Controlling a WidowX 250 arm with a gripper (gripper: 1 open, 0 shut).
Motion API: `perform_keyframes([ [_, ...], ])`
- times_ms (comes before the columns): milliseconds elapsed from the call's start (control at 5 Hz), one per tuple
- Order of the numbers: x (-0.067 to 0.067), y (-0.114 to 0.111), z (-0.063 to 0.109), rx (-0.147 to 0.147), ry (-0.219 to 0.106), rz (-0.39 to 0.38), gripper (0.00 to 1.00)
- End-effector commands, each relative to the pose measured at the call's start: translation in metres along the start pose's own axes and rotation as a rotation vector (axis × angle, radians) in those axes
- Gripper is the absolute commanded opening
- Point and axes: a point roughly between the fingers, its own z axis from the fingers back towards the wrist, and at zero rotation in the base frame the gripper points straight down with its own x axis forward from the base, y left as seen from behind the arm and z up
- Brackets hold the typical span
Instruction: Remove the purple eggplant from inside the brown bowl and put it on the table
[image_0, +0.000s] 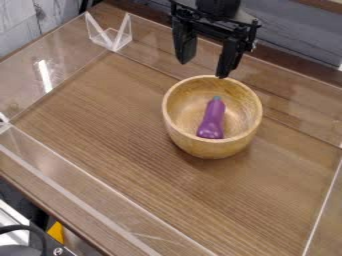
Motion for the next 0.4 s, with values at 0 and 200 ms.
perform_keyframes([
  [0,0.001,-0.002,-0.008,-0.006,0.014,-0.005,1.0],
  [200,0.004,-0.007,-0.022,-0.015,0.024,-0.011,1.0],
])
